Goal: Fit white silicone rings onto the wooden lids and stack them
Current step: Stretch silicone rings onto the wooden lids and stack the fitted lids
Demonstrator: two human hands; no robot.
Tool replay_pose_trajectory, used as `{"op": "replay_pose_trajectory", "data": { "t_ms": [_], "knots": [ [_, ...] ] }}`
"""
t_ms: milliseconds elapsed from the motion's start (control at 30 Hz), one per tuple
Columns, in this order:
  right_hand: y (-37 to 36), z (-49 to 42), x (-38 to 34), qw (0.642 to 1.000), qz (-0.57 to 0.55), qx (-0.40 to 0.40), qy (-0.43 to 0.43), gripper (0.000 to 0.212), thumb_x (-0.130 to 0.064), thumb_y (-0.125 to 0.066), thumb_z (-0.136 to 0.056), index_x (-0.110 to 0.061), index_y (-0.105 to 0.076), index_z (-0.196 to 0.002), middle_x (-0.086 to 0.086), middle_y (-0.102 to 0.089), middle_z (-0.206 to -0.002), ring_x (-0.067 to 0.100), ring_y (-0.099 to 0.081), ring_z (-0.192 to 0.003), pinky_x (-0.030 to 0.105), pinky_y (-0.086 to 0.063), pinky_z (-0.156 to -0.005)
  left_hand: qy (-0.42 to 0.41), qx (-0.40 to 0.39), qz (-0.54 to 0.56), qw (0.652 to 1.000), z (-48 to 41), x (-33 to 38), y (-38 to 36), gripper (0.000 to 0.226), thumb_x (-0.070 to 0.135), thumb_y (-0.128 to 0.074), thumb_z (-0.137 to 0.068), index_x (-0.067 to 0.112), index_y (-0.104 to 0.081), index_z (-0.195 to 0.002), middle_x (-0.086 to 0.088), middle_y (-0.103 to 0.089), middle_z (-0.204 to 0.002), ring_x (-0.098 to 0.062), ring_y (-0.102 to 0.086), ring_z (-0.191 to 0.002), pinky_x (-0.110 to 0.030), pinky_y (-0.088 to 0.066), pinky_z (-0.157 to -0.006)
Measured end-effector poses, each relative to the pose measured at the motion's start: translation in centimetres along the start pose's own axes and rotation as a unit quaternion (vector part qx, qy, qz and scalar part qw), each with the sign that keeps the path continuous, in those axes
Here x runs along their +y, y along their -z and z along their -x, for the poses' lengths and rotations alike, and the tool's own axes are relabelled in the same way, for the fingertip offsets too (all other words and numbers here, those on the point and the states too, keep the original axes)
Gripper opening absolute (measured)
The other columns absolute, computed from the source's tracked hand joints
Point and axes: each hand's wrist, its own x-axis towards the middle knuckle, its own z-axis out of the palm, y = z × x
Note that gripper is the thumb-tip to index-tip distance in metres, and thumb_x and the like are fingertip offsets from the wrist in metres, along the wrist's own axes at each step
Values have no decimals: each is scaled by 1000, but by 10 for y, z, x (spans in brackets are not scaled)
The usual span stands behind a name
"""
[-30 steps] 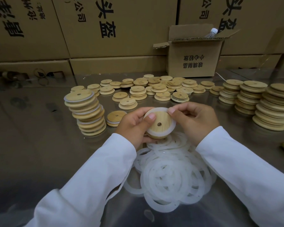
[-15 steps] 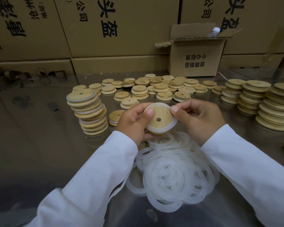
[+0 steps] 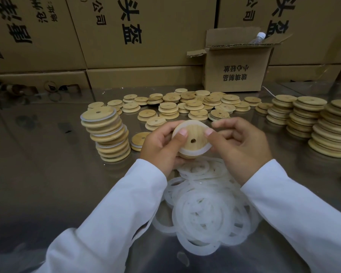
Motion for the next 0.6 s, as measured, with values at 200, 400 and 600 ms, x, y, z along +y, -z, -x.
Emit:
{"op": "replay_pose_trajectory", "data": {
  "t_ms": [200,400,600],
  "knots": [
    [-4,-1,7,999,6,31,-9,14,-16,-68,-76,-23,-64,-65,0,-64,-58,14,-63,-53,26,-51,-59,12,9,49,999,0,1,1,16,13,-51,-90,12,-64,-100,-10,-65,-99,-29,-64,-96,-39,-58,-65],
    [1,-6,11,998,45,34,22,18,-15,-69,-76,-25,-63,-62,-4,-65,-66,14,-62,-65,27,-52,-66,38,-24,7,999,0,-3,-1,18,11,-59,-82,19,-64,-97,0,-70,-86,-18,-67,-85,-42,-56,-79],
    [3,-6,11,994,95,-7,44,15,-21,-71,-75,-27,-66,-63,-3,-66,-66,18,-62,-66,31,-54,-66,66,6,-39,997,-2,-4,1,15,7,-62,-84,20,-68,-90,-6,-72,-90,-24,-68,-89,-48,-53,-86]
  ]
}}
